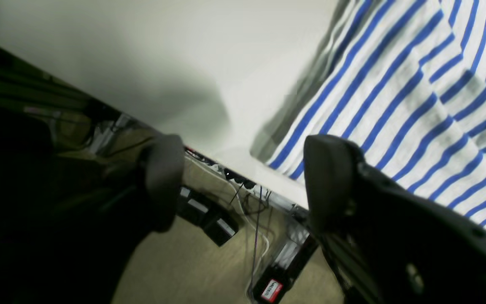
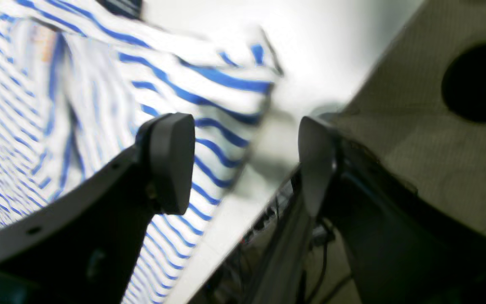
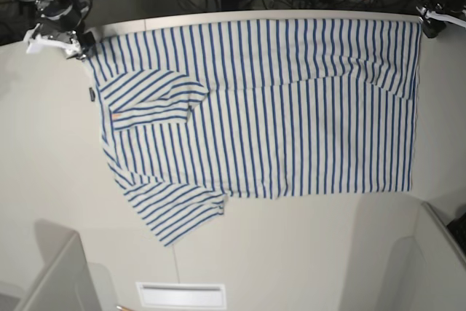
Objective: Fold the T-shirt properly
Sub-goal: 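Release the shirt and move the right gripper to the sleeve side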
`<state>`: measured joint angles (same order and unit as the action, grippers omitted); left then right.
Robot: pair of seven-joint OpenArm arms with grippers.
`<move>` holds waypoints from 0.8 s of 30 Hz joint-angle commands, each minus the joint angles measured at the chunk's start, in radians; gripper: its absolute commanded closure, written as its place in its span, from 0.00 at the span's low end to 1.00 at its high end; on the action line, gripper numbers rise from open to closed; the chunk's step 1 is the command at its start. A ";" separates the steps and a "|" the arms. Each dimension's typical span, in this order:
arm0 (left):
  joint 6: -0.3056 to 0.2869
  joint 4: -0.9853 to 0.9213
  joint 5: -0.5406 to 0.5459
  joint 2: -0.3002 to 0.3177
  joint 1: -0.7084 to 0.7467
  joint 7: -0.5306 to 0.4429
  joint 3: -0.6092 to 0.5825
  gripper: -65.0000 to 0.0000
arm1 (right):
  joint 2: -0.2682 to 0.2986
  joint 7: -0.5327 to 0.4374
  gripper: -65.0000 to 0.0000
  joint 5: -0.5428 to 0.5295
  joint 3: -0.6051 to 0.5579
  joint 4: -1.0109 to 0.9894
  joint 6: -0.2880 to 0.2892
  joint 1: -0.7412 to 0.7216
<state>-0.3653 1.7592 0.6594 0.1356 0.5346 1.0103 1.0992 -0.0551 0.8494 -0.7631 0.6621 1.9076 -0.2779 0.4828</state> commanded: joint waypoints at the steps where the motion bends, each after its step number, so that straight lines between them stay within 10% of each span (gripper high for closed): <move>1: 0.002 0.021 0.007 0.016 0.009 -0.014 0.029 0.32 | 0.007 -0.011 0.48 -0.012 0.005 0.028 0.004 0.000; 13: 0.004 0.199 0.000 0.025 -0.109 -0.012 0.112 0.35 | 0.096 -0.037 0.51 -0.009 -0.009 0.046 0.006 -0.201; 20: 0.007 0.196 0.000 0.062 -0.187 -0.012 -0.026 0.98 | 0.192 -0.019 0.50 -0.006 -0.110 -0.073 0.006 -0.393; 24: 0.009 0.195 0.000 0.086 -0.232 -0.012 -0.126 1.00 | 0.237 -0.023 0.50 -0.005 -0.219 -0.188 0.006 -0.503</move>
<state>-0.3630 1.9392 0.6476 0.1986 0.3031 1.0210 0.9634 0.1619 0.8497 -0.7635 0.4339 1.6974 -0.2779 -0.0044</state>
